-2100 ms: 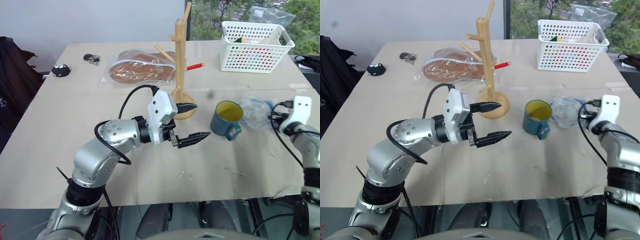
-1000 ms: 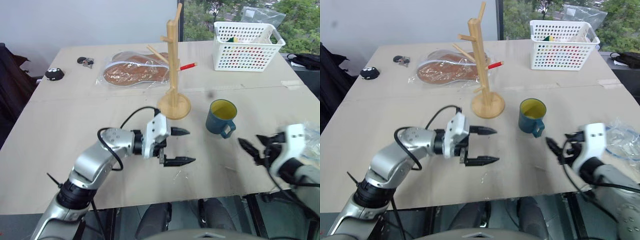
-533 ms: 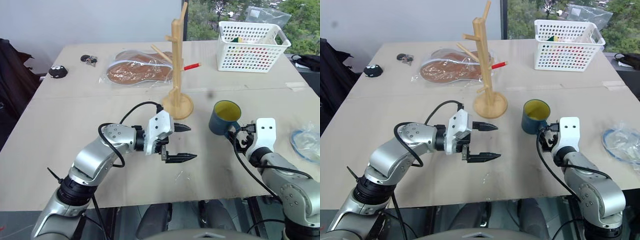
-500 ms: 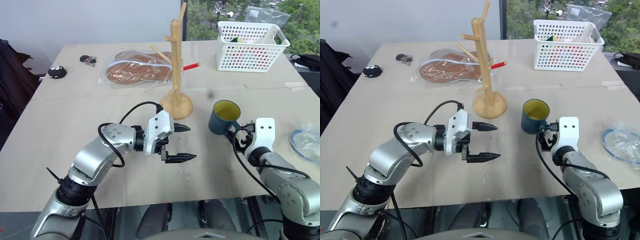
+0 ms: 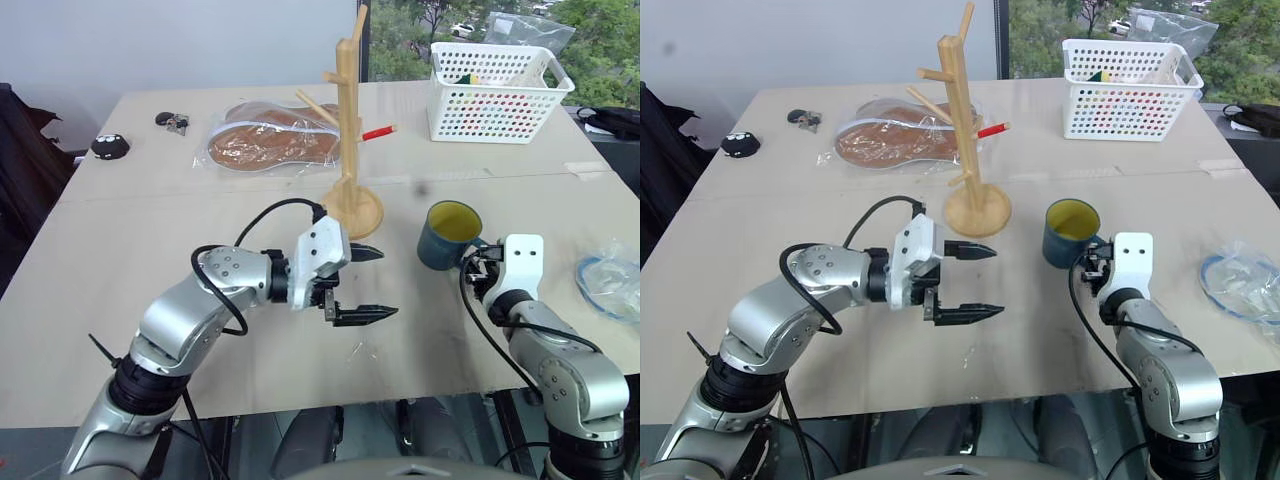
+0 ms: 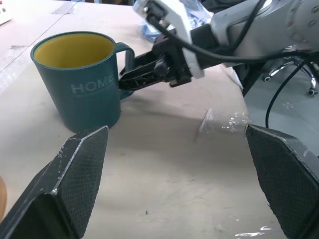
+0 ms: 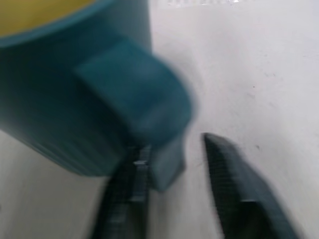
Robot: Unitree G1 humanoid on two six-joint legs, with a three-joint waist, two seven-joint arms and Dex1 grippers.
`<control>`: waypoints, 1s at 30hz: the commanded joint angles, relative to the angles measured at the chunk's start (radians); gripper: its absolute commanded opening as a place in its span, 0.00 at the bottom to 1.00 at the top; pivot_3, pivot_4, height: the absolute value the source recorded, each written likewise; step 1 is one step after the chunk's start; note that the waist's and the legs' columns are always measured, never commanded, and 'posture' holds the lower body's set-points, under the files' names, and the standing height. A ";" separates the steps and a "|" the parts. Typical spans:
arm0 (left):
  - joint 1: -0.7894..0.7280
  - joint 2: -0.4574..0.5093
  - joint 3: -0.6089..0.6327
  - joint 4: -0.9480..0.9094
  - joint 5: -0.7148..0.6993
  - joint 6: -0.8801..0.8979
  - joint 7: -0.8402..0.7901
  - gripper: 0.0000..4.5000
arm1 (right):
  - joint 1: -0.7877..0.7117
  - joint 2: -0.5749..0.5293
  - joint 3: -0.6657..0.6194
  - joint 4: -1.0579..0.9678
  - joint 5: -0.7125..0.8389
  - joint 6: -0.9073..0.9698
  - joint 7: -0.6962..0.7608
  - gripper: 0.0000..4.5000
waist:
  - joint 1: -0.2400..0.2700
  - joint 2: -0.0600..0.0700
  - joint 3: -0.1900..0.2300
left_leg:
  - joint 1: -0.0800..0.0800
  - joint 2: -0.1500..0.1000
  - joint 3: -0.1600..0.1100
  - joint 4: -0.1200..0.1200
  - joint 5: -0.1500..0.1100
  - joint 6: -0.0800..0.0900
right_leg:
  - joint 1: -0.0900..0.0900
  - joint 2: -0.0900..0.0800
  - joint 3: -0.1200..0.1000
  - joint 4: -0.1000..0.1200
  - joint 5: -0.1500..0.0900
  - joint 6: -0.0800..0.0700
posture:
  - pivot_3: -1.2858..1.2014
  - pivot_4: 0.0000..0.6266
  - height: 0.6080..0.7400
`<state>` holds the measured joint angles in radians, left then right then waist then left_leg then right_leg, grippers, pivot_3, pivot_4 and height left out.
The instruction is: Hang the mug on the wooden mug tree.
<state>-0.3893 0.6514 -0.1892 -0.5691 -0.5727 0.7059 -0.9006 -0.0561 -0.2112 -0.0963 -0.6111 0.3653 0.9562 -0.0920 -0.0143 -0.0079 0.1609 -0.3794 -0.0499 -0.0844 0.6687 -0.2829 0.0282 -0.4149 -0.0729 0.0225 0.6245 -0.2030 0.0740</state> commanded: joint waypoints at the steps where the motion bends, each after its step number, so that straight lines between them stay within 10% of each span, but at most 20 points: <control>1: 0.014 -0.007 0.039 -0.082 -0.044 0.014 0.034 1.00 | -0.011 -0.018 -0.009 0.005 -0.011 -0.044 0.045 0.01 | 0.000 0.000 0.000 | 0.000 0.000 0.000 0.000 0.000 0.000 | 0.000 0.000 0.000 0.000 0.000 0.000 | 0.52 0.24 1.00; 11: 0.114 -0.131 0.122 -0.085 -0.089 -0.034 0.180 1.00 | -0.092 -0.234 -0.094 0.048 0.049 -0.128 0.328 0.01 | 0.002 0.001 0.000 | 0.000 -0.001 0.000 0.000 0.000 0.000 | 0.001 -0.001 0.000 0.000 0.000 0.000 | 0.52 0.24 1.00; 19: 0.290 -0.370 0.164 -0.145 -0.058 -0.252 0.334 1.00 | -0.566 -0.628 0.071 0.521 -0.033 -0.588 1.024 0.01 | -0.006 0.001 0.001 | 0.002 0.001 0.004 0.000 -0.001 0.002 | 0.001 0.000 0.002 -0.001 0.000 0.000 | 0.52 0.24 1.00; 30: 0.372 -0.504 0.099 -0.120 0.240 -0.579 0.498 1.00 | -1.236 -0.484 0.335 1.428 -0.295 -1.242 1.530 0.01 | 0.002 -0.001 0.002 | -0.001 0.000 0.006 -0.001 0.000 0.000 | -0.002 -0.003 0.003 -0.004 0.001 0.000 | 0.52 0.24 1.00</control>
<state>-0.0242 0.1553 -0.0799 -0.6718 -0.3555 0.1769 -0.4176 -1.2470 -0.6912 0.2406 0.7667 0.0936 -0.2154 1.4002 -0.0120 -0.0087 0.1628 -0.3806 -0.0502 -0.0794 0.6678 -0.2831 0.0281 -0.4169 -0.0768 0.0240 0.6210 -0.2024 0.0737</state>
